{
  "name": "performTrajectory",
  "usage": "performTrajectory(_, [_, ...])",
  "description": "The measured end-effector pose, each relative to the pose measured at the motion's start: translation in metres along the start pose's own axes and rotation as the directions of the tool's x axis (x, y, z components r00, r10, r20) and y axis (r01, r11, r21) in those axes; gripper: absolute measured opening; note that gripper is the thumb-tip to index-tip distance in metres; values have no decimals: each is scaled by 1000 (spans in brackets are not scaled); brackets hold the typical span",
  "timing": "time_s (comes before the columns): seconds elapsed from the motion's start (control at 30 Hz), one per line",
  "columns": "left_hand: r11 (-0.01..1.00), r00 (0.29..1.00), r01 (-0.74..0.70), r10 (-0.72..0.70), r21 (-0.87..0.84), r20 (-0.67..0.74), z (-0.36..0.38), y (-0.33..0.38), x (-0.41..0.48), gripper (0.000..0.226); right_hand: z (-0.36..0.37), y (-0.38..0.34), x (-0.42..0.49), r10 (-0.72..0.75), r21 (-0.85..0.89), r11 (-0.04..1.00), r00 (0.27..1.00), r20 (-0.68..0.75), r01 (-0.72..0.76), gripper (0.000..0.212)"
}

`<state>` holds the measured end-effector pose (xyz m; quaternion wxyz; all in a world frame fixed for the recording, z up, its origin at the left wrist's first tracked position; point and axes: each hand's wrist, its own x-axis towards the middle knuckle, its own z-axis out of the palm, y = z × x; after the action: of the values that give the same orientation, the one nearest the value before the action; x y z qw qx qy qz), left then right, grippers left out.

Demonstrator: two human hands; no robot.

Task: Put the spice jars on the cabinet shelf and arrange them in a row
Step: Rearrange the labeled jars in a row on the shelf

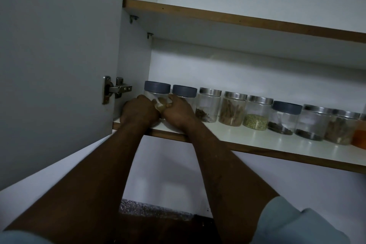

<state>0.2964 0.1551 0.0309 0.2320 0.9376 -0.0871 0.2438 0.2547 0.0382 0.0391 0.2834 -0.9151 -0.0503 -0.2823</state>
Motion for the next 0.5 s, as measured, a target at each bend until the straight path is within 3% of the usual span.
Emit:
performTrajectory(0.17, [998,999,-19,21,55,-43,-2,3,-5,36,-1,-1,-1,8,6,1000,1000,-5,-8,27])
performTrajectory(0.27, [998,998,48,-50,-46,-48,-1,4,-4,36,-2,1,-4,59,59,997,996,-73,-54,39])
performTrajectory(0.33, [991,995,84,-89,-107,-42,-1,3,-2,42,-2,3,-5,55,70,996,992,-118,-47,44])
performTrajectory(0.5, [988,996,87,-83,-125,34,1,1,6,67,-1,4,-4,33,41,999,990,-136,-28,27])
